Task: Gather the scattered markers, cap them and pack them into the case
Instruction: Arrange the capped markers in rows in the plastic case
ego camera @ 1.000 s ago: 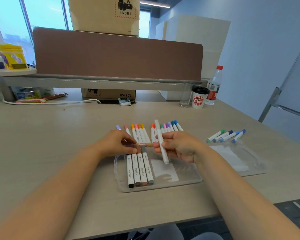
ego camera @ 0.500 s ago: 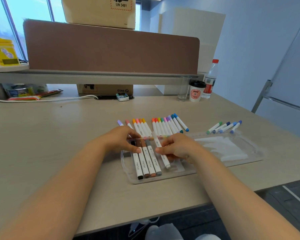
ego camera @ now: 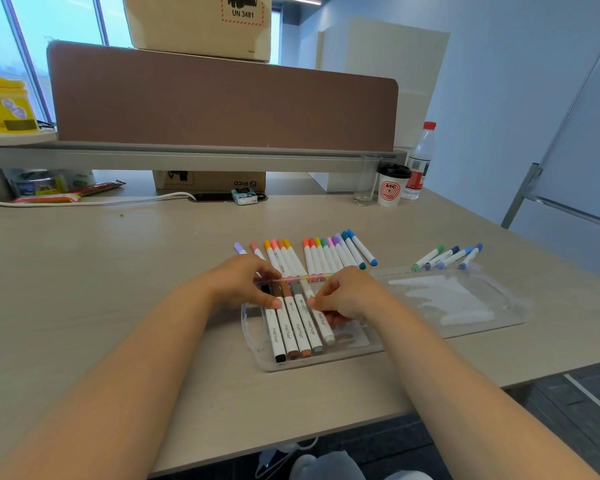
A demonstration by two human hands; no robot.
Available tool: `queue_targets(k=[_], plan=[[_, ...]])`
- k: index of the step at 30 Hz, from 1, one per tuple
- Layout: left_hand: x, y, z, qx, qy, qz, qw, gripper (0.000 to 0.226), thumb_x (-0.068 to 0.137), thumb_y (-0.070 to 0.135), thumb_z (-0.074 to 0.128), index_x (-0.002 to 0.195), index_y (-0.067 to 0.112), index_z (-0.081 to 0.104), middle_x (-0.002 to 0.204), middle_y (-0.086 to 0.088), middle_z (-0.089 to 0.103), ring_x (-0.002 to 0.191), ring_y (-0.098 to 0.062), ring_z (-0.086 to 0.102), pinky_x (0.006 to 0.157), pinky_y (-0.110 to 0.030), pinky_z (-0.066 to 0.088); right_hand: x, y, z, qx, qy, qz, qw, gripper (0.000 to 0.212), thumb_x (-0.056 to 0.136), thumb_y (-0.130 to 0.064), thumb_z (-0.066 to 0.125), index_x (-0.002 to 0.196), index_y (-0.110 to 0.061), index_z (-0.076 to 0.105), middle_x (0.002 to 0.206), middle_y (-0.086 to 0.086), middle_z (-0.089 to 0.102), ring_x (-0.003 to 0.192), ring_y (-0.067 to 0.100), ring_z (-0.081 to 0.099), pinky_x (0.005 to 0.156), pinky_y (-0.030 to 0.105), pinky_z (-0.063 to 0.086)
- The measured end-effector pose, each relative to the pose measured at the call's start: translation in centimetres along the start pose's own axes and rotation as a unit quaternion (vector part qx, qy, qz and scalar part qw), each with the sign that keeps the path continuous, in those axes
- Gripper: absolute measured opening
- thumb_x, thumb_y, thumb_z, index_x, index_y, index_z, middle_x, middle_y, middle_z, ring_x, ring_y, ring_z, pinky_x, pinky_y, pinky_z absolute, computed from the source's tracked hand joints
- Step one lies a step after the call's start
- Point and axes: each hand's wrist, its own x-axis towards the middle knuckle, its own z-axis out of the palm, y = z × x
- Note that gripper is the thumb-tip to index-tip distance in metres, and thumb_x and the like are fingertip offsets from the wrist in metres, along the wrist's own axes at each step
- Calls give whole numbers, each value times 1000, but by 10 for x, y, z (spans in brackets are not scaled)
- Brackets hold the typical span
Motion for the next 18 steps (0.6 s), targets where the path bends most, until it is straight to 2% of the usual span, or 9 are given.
queue_targets(k=[4, 9, 14, 18], plan=[[-1, 1, 0, 3, 1, -2, 1000, 58, 77, 25, 74, 130, 16, 52, 131, 0, 54, 120, -17, 49, 98, -28, 39, 2, 1, 3, -7, 4, -6, 1000, 11, 84, -20, 68, 82, -11, 62, 72, 1, 66, 62, 9, 62, 73, 25, 56], [-1, 2, 0, 3, 1, -4, 1000, 58, 76, 24, 74, 129, 17, 53, 131, 0, 55, 120, -17, 49, 98, -28, 39, 3, 4, 3, -40, 18, -20, 999, 17, 83, -25, 69, 89, -11, 64, 88, 5, 71, 76, 14, 65, 83, 30, 55], [-2, 2, 0, 8, -4, 1, 1000, 57, 77, 24, 74, 129, 17, 52, 130, 1, 54, 121, -16, 49, 100, -29, 39, 4, 12, 6, -73, 15, -28, 997, 18, 85, -34, 65, 80, -17, 61, 68, -7, 63, 67, 5, 58, 77, 25, 48], [-2, 3, -1, 11, -4, 2, 1000, 56, 77, 24, 74, 129, 17, 53, 130, 1, 54, 120, -16, 49, 99, -29, 39, 4, 13, 5, -79, 9, -32, 996, 20, 86, -37, 63, 76, -19, 59, 65, -9, 61, 61, 2, 54, 64, 18, 43]])
